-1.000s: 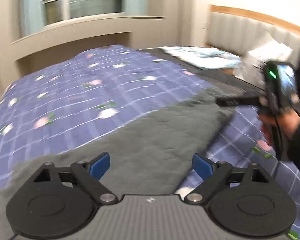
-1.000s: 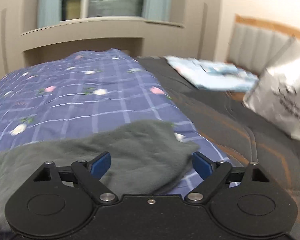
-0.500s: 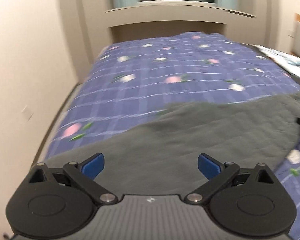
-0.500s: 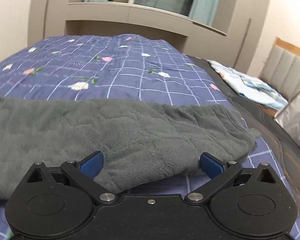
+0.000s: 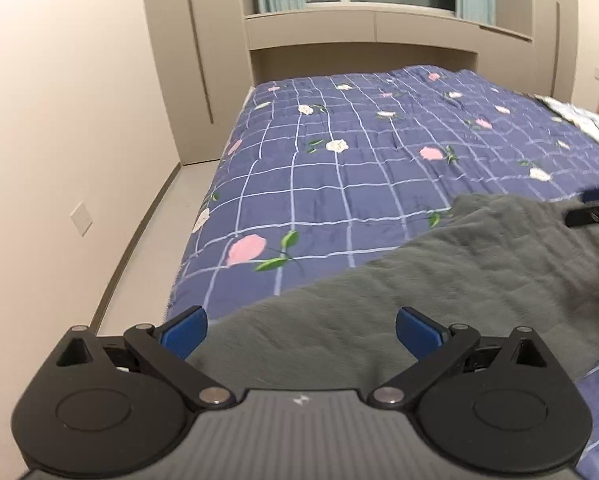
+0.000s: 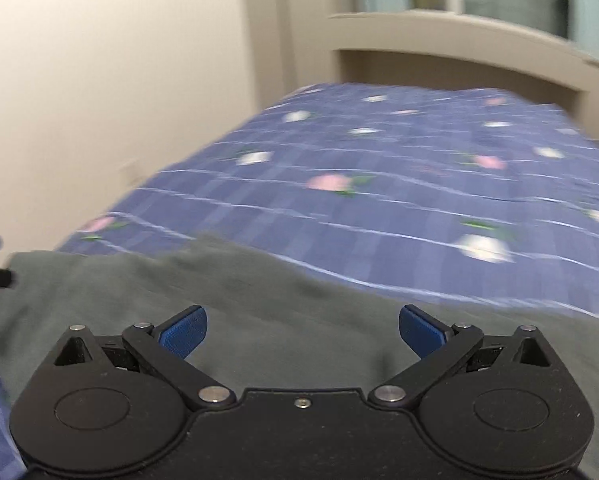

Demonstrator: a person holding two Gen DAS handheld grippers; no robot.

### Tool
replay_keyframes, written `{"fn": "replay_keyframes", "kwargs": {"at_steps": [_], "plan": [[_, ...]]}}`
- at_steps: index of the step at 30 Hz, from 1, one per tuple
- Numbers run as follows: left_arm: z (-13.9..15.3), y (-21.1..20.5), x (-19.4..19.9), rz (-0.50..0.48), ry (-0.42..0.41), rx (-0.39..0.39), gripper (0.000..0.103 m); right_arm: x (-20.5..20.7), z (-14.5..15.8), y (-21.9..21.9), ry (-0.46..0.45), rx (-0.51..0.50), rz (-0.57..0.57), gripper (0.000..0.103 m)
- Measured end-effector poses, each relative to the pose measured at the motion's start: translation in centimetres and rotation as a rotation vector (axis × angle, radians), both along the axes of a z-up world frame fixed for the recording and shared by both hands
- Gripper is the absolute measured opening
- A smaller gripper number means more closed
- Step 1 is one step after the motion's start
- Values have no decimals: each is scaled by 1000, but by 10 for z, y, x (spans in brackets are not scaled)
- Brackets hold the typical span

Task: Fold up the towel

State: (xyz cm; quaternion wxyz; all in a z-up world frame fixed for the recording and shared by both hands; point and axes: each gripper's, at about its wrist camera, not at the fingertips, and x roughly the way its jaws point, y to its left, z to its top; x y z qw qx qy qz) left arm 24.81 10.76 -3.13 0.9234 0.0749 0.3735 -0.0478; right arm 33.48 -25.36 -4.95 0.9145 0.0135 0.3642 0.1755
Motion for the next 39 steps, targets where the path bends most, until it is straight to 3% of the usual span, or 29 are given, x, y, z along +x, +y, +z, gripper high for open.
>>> {"fn": "replay_keyframes", "kwargs": {"at_steps": [5, 9, 12, 14, 19, 22, 23, 26, 27, 29, 33, 36, 39], "plan": [[-9, 18, 31, -78, 42, 14, 102, 55, -4, 62, 44, -18, 115, 73], [-22, 17, 48, -151, 114, 23, 101, 94, -14, 85, 131, -14, 177, 68], [-33, 13, 51, -190, 161, 25, 88, 105, -21, 93, 198, -15, 220, 38], [-35, 12, 49, -187, 151, 31, 88, 104, -18, 96, 168, -33, 228, 23], [-37, 15, 46, -153, 142, 15, 92, 98, -12, 100, 72, -88, 212, 13], [-31, 14, 45, -133, 136, 15, 92, 101, -28, 105, 67, -112, 188, 18], [-28, 12, 44, -127, 130, 20, 92, 99, -29, 105, 50, -114, 173, 28], [-16, 4, 40, -117, 88, 22, 96, 87, -22, 96, -14, -103, 131, 46], [-12, -1, 40, -119, 72, 11, 97, 79, -17, 92, -46, -111, 116, 49], [-6, -13, 41, -127, 46, -28, 100, 58, -9, 83, -115, -157, 90, 63], [-6, -55, 54, -133, 34, -66, 100, 25, -16, 66, -160, -242, 49, 70], [-13, -91, 73, -67, 48, -48, 100, 20, -33, 56, -159, -312, -12, 76], [-25, -113, 95, -12, 75, -54, 100, 27, -47, 47, -147, -306, -67, 84]]}}
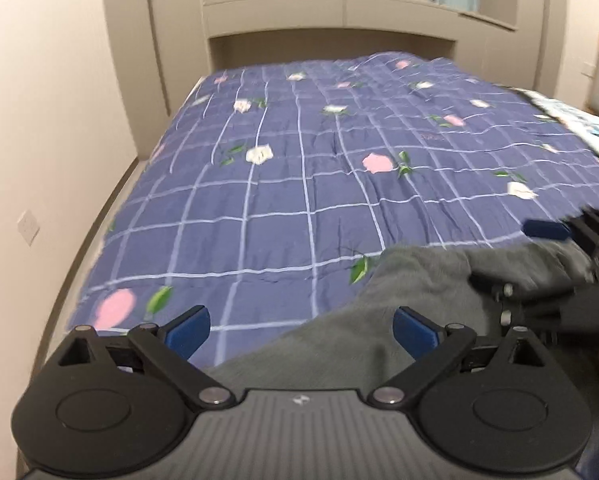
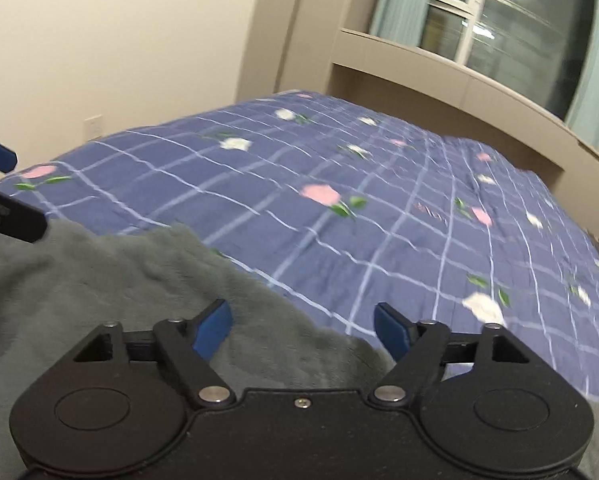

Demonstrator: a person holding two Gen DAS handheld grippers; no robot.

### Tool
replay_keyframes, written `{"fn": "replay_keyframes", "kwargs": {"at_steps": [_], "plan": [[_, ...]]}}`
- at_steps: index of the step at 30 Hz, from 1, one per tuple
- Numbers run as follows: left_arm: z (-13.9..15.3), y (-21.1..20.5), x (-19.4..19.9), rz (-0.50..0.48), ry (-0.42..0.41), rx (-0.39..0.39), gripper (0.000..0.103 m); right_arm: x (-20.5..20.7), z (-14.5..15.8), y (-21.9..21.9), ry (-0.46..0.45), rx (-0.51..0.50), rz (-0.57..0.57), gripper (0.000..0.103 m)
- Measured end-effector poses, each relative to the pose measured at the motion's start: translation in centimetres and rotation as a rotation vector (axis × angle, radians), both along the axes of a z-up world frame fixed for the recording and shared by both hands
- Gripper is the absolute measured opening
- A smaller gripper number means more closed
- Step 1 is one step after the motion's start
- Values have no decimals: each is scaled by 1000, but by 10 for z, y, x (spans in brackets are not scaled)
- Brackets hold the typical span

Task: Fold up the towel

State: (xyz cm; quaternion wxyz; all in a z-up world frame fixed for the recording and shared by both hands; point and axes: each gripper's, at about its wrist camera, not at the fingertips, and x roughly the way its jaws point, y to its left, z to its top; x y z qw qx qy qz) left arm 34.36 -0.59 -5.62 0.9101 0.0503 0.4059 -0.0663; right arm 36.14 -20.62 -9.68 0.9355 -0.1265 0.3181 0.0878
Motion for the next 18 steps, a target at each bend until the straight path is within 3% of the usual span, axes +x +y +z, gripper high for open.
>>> {"fn": "replay_keyframes", "kwargs": {"at_steps": [4, 7, 11, 14, 18], "plan": [[-22, -20, 26, 28, 50, 23, 101, 6, -17, -8, 8, 41, -41, 94], [-32, -23, 33, 40, 63, 28, 103, 4, -16, -13, 2, 80, -46, 95], [-33, -22, 33, 49, 63, 18, 103, -9, -1, -19, -45, 93, -56, 95], [-33, -26, 35, 60, 77, 34, 103, -12, -7, -19, 4, 35, -80, 99], [-16, -30, 25, 70, 70, 38, 102, -32, 10, -43, -37, 121, -94, 99]]}}
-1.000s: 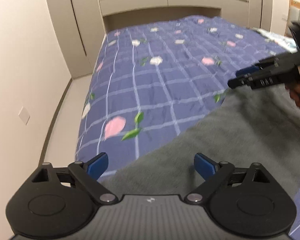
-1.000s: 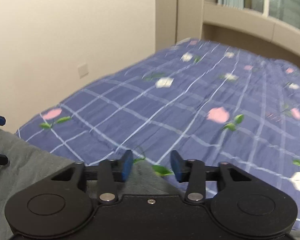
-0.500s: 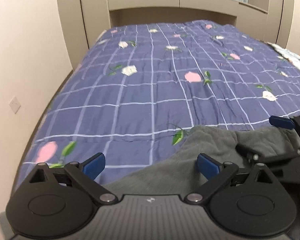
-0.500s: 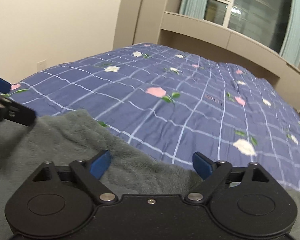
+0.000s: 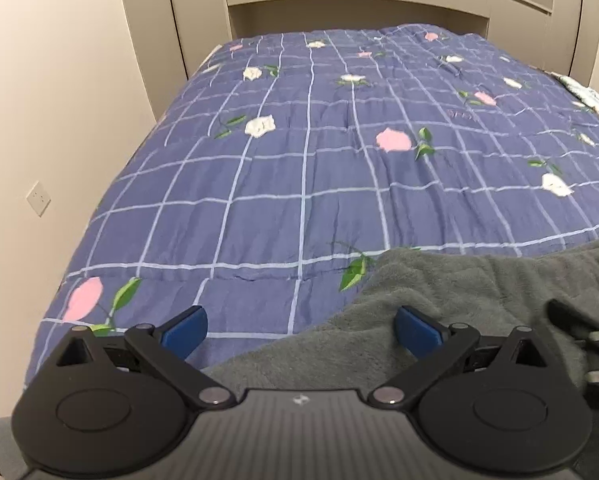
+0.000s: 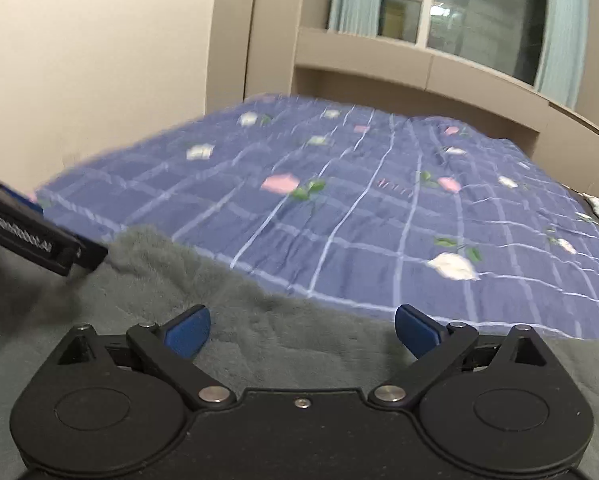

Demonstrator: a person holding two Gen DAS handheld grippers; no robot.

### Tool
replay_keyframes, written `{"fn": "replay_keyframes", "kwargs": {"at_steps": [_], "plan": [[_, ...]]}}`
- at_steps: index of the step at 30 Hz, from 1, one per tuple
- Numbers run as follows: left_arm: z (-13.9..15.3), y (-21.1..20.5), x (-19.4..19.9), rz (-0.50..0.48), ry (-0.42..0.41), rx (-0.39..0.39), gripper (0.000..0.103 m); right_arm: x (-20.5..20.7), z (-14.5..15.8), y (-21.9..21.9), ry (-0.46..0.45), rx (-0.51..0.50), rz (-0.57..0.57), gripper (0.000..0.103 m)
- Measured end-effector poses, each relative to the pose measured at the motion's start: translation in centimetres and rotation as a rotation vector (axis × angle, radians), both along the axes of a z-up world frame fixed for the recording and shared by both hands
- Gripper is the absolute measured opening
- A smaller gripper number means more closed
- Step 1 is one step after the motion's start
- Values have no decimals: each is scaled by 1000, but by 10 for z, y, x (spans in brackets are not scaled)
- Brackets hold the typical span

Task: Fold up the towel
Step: 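Smooth the folded pants with the left tool while the right tool grasps a leg end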

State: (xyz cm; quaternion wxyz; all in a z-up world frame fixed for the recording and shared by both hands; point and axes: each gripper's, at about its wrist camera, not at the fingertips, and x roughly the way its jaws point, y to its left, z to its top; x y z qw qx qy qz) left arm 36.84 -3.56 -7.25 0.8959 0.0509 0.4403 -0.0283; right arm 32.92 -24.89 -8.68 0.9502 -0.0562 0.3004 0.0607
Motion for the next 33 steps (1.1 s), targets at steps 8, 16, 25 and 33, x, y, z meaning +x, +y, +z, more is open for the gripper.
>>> {"fn": "replay_keyframes", "kwargs": {"at_steps": [8, 16, 25, 33], "plan": [[32, -45, -31, -62, -57, -24, 102, -103, 41, -94, -101, 21, -109, 103], [27, -127, -61, -189, -114, -90, 102, -175, 36, -215, -24, 108, -378, 103], [-9, -176, -70, -295, -101, 10, 102, -145, -3, -332, 63, 458, -514, 103], [-27, -166, -72, -296, -97, -20, 103, -115, -30, -389, -24, 769, -621, 101]]}}
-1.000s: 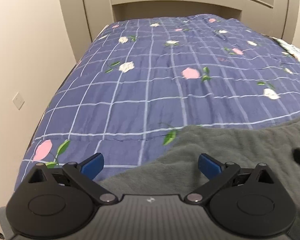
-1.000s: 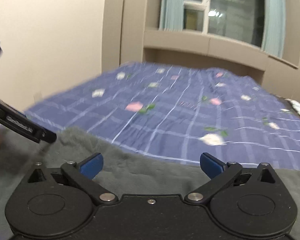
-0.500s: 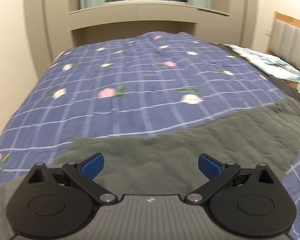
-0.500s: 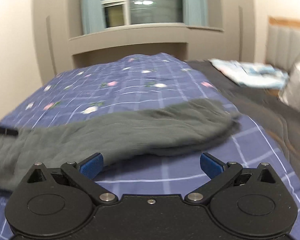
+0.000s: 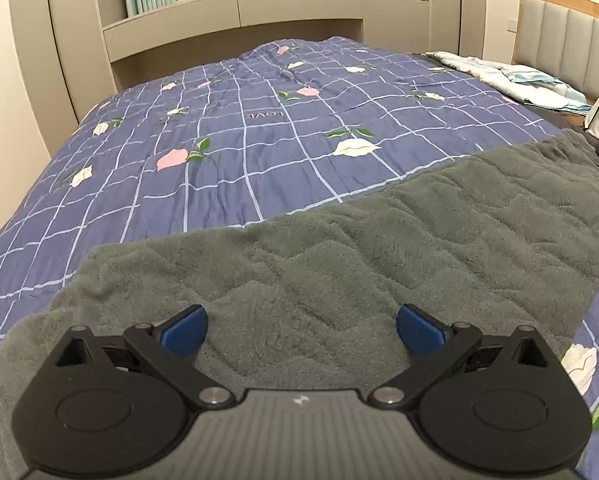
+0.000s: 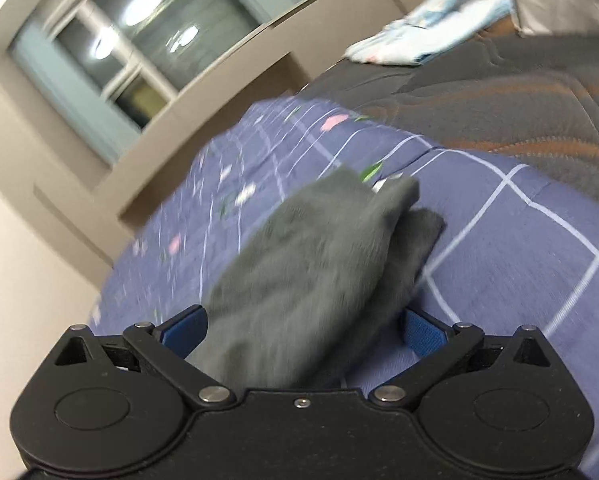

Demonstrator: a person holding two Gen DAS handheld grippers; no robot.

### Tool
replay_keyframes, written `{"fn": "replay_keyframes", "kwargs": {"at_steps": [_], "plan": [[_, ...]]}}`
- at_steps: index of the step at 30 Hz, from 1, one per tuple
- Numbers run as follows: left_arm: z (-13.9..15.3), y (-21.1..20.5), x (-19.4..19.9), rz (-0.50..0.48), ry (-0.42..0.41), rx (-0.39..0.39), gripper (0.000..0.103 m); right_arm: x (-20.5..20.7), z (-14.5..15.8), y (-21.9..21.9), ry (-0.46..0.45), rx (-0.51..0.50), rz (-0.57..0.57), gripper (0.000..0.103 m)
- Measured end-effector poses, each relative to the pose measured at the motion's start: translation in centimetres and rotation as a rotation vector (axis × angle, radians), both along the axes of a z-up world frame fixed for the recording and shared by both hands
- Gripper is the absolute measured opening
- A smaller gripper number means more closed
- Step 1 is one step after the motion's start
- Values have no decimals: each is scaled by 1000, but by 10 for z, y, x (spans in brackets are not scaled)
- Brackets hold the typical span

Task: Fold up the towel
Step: 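Smooth the folded pants with the left tool while the right tool grasps a leg end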

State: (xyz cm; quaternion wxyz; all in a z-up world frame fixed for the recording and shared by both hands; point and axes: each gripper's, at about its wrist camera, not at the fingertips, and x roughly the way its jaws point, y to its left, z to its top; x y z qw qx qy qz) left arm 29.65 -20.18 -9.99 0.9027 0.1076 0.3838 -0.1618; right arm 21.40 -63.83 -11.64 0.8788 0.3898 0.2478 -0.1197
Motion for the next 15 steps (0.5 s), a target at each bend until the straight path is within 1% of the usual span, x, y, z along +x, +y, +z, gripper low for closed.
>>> {"fn": "replay_keyframes", "kwargs": {"at_steps": [1, 2, 3, 4, 5, 6, 7, 8, 11, 13, 15], "plan": [[0, 1, 2, 0, -1, -1, 103, 0, 0, -3, -9, 18, -27, 96], [1, 2, 3, 0, 0, -2, 103, 0, 1, -7, -12, 26, -54, 80], [1, 3, 3, 0, 4, -7, 103, 0, 1, -9, 1, 28, -85, 68], [2, 3, 5, 2, 11, -12, 103, 0, 3, -12, 18, 33, -112, 44], [3, 4, 5, 2, 17, -15, 103, -1, 3, -16, 28, 43, -134, 31], [4, 4, 6, 0, 23, -16, 103, -2, 4, -18, 24, 56, -141, 28], [6, 5, 6, 1, 27, -20, 103, -3, 7, -20, 20, 51, -142, 21], [7, 5, 7, 3, 30, -24, 103, -3, 13, -20, 19, 25, -135, 17], [13, 8, 8, 13, 41, -41, 103, 0, 42, -13, -6, -83, -92, 15], [18, 10, 7, 15, 40, -66, 103, 0, 61, -11, -51, -127, -70, 14], [19, 11, 7, 11, 44, -83, 103, 3, 71, -9, -56, -177, -49, 14]]}}
